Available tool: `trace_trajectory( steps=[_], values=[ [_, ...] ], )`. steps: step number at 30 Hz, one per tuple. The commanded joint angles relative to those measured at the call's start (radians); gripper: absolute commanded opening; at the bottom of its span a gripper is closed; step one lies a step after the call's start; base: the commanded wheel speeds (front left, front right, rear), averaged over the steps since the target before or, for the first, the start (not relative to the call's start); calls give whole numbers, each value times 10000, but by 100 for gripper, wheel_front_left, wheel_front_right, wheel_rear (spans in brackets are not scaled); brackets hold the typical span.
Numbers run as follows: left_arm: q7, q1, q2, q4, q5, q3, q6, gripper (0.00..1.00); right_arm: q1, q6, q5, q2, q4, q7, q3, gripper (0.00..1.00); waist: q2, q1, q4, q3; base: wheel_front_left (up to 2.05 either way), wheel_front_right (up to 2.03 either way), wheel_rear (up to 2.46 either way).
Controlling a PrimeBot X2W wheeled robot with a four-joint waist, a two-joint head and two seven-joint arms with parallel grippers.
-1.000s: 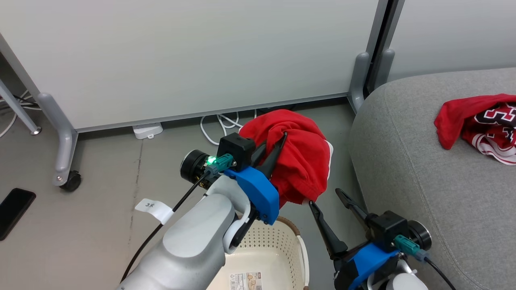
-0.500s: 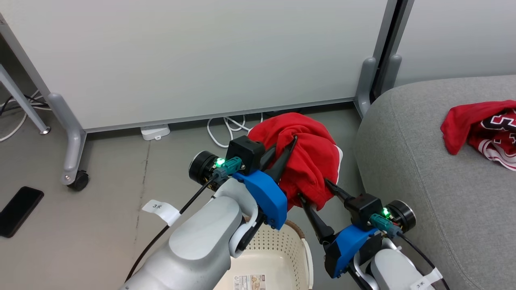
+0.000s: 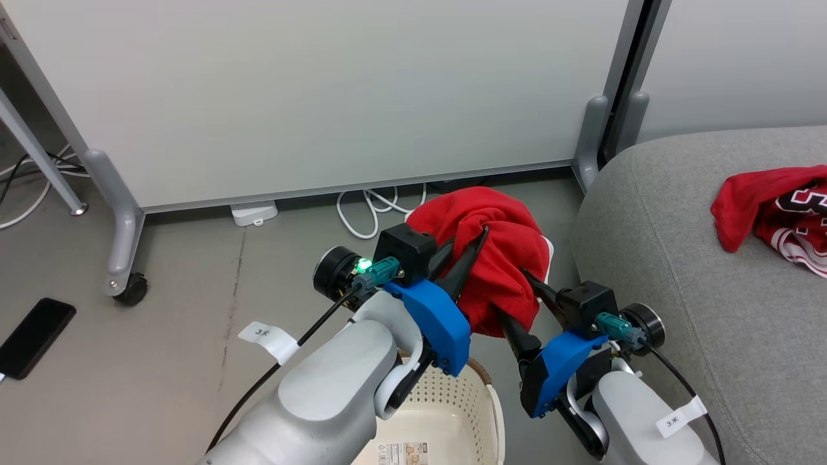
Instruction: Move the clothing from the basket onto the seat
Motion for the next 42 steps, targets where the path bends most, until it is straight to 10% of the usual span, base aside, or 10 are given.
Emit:
trace_trajectory(
  steps=[1, 23, 26, 42],
  values=[
    [-53, -144, 5, -23, -50, -42, 78, 0, -176, 2, 120, -4, 75, -39, 47, 0, -1, -1, 6, -15, 0, 0, 0],
    [-238, -198, 5, 197, -375, -270, 175, 1, -405, 2, 872, -6, 769, -360, 291, 0, -1, -1, -92, -179, 0, 0, 0],
    [-267, -202, 5, 215, -387, -293, 209, 100, -421, 2, 853, -6, 794, -362, 295, 0, -1, -1, -104, -181, 0, 0, 0],
    [-494, -94, 66, 351, -482, -238, 299, 100, -311, 3, 726, -6, 528, -376, 89, 0, -1, -1, -162, -138, 0, 0, 0]
  ],
)
